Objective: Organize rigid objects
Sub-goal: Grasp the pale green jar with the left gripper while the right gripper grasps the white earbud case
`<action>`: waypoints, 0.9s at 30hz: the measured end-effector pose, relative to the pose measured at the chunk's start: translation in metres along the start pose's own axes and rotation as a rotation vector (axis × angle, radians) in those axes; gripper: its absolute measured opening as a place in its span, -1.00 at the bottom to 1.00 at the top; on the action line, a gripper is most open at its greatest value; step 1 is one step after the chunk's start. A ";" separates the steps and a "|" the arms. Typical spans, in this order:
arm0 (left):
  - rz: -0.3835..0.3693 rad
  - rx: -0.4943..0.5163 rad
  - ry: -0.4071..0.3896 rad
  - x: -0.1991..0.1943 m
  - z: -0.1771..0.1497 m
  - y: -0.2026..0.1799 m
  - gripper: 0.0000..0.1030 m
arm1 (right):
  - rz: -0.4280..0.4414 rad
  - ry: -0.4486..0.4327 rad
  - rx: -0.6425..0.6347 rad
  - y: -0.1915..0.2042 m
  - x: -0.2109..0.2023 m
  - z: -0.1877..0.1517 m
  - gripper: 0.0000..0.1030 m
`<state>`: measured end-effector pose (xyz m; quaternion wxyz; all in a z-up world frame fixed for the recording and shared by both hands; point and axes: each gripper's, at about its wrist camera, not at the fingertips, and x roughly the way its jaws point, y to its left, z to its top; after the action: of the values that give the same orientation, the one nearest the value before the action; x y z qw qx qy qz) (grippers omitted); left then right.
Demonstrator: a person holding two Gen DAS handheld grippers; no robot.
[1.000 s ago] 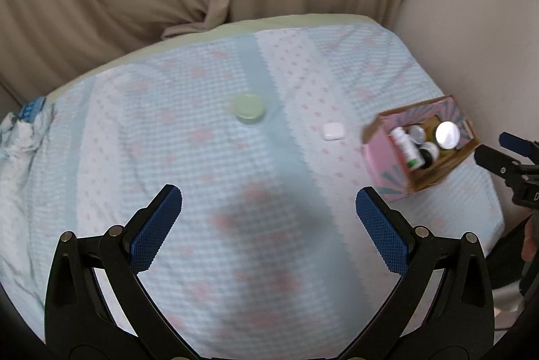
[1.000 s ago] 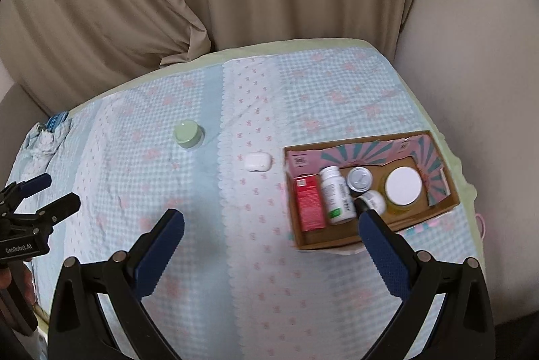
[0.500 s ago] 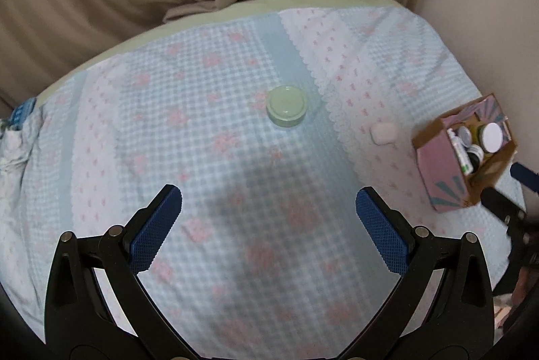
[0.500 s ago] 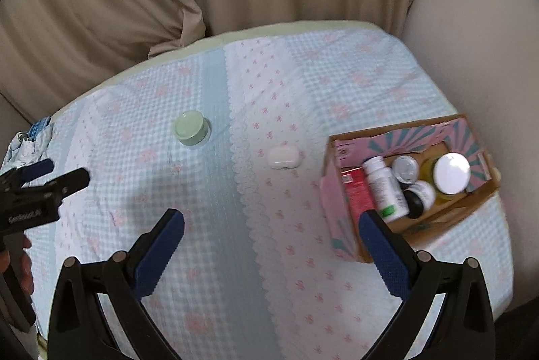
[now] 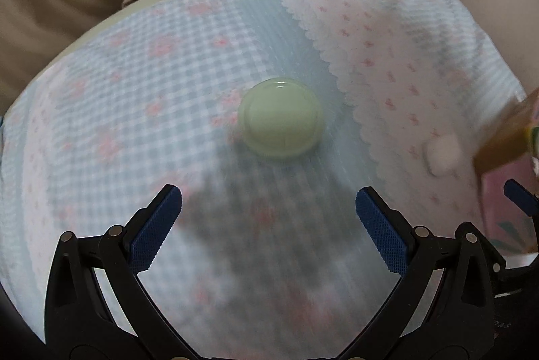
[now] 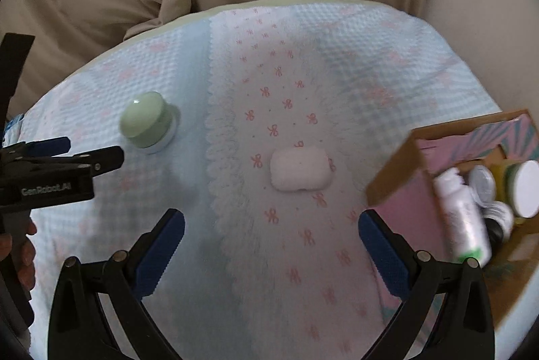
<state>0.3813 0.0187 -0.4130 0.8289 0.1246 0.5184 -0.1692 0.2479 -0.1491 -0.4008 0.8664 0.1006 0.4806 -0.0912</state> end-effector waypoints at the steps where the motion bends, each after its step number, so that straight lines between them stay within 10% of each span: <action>1: 0.003 0.006 -0.006 0.011 0.002 -0.001 0.99 | 0.001 0.000 0.002 -0.001 0.010 0.000 0.88; 10: 0.011 0.041 -0.082 0.057 0.020 -0.005 0.87 | -0.055 -0.011 0.017 -0.005 0.069 0.004 0.66; 18: -0.044 0.034 -0.115 0.072 0.027 -0.005 0.33 | -0.092 -0.062 0.021 -0.006 0.083 0.011 0.44; 27: -0.048 0.022 -0.129 0.071 0.025 -0.007 0.32 | -0.101 -0.070 0.023 -0.013 0.085 0.018 0.16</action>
<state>0.4278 -0.0081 -0.4667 0.8548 0.1102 0.4649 -0.2025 0.3040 -0.1713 -0.4646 0.8756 0.0831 0.4535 -0.1438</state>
